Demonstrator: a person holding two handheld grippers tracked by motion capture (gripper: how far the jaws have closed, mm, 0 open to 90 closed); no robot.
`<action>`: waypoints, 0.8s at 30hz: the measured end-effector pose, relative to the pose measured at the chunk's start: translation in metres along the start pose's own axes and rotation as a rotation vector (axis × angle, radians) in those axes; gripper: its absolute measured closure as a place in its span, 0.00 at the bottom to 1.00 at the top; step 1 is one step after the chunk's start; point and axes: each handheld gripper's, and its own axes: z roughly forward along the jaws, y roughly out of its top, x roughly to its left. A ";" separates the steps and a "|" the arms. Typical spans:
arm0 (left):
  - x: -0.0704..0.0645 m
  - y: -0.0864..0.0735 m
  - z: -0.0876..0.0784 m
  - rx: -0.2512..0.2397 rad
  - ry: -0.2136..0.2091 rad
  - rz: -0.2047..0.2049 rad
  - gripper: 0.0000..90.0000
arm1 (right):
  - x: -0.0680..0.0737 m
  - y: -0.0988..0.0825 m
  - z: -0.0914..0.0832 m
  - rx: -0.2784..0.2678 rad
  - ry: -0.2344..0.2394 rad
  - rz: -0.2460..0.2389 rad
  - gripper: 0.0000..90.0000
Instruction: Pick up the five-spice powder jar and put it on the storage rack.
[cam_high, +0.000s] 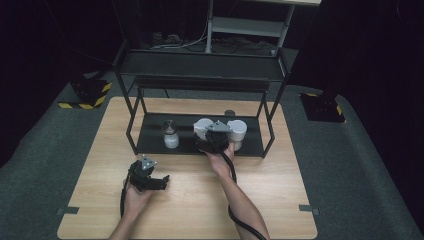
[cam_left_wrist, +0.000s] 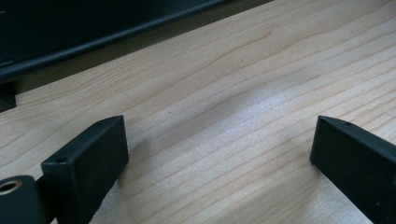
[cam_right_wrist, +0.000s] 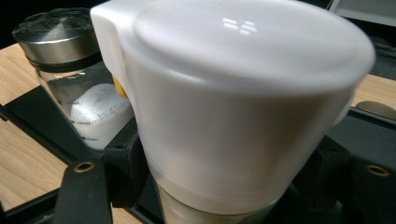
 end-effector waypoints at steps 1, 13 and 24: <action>0.000 0.000 0.000 0.000 0.000 0.000 0.05 | 0.000 0.000 0.001 0.000 -0.002 0.000 0.34; 0.000 0.000 0.000 0.000 0.000 0.000 0.05 | 0.001 0.001 0.006 0.009 -0.009 0.008 0.34; 0.000 0.000 0.000 0.000 0.000 -0.001 0.05 | 0.001 0.002 0.012 0.019 -0.013 -0.003 0.34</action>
